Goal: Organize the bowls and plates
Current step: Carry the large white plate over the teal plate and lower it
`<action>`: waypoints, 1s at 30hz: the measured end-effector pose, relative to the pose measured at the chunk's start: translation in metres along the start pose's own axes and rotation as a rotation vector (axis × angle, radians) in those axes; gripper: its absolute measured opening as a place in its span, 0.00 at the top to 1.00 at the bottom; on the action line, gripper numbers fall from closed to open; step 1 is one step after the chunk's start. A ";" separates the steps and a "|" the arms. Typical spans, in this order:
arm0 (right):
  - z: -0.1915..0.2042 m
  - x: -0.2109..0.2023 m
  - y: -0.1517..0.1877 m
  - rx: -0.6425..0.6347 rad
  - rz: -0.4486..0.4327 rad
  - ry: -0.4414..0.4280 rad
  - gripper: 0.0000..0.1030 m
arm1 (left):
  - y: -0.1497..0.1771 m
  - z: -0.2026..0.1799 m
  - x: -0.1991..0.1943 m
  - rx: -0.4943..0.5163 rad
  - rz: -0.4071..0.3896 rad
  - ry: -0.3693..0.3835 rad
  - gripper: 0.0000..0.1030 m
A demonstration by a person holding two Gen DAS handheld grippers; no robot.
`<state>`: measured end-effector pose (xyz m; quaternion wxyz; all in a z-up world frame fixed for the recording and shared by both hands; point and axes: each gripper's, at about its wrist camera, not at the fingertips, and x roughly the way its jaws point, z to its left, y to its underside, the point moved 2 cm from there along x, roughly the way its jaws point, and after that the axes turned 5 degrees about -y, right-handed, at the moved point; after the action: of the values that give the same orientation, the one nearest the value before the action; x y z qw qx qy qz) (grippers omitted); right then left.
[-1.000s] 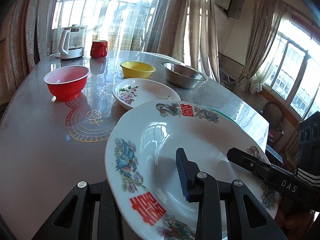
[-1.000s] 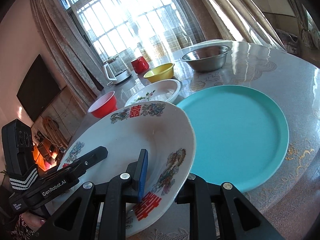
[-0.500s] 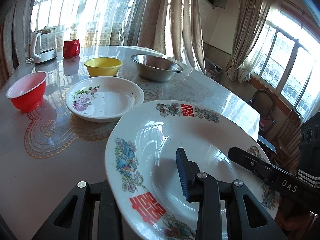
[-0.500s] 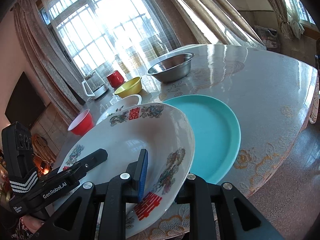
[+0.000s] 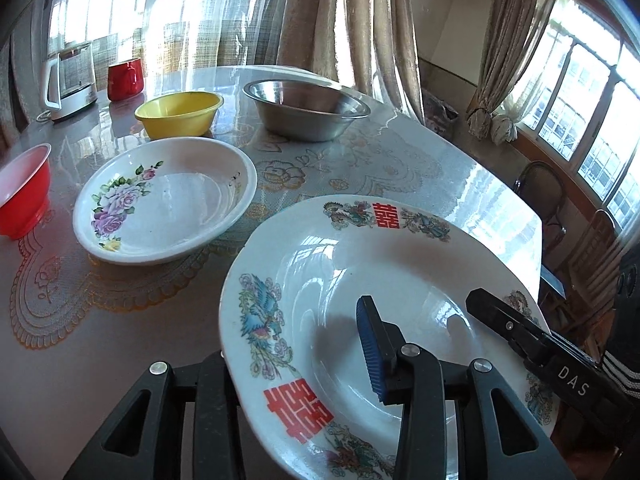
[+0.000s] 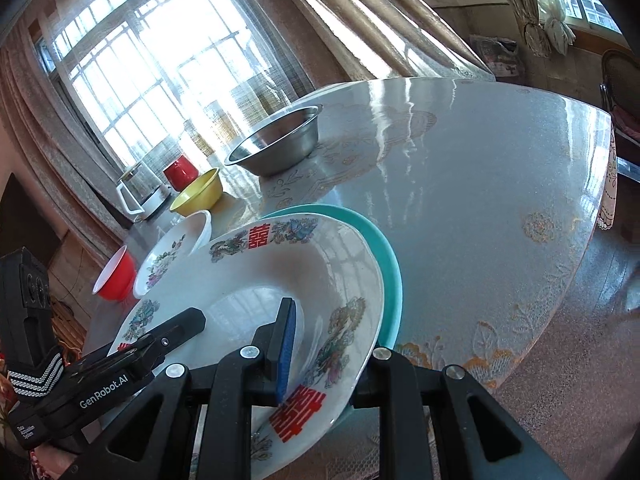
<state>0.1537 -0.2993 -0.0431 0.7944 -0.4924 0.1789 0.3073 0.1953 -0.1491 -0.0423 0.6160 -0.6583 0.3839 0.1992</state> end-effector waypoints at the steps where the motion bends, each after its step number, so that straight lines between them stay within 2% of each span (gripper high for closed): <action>1: 0.000 0.001 -0.001 -0.007 -0.006 0.008 0.80 | -0.001 0.001 0.002 -0.005 0.004 -0.002 0.60; 8: 0.001 0.008 -0.005 -0.064 -0.023 0.073 0.81 | 0.003 0.005 -0.001 0.003 0.014 -0.020 0.57; 15: -0.009 0.009 -0.009 -0.026 -0.032 0.048 0.79 | 0.013 0.002 -0.010 0.044 0.015 -0.038 0.62; 19: -0.015 0.003 -0.008 0.013 -0.048 0.038 0.74 | 0.018 0.002 -0.016 0.052 -0.002 -0.043 0.65; 22: -0.018 -0.006 -0.006 0.057 -0.049 -0.012 0.70 | 0.020 0.003 -0.020 0.050 -0.012 -0.044 0.67; 28: -0.016 -0.024 0.001 0.066 -0.047 -0.021 0.69 | 0.022 0.004 -0.024 0.046 -0.015 -0.035 0.69; 30: -0.018 -0.028 0.003 0.075 -0.036 0.008 0.69 | 0.024 0.003 -0.027 0.042 -0.015 -0.037 0.70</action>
<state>0.1313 -0.3228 -0.0373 0.8170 -0.4664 0.1847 0.2842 0.1608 -0.1376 -0.0388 0.6382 -0.6444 0.3716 0.1983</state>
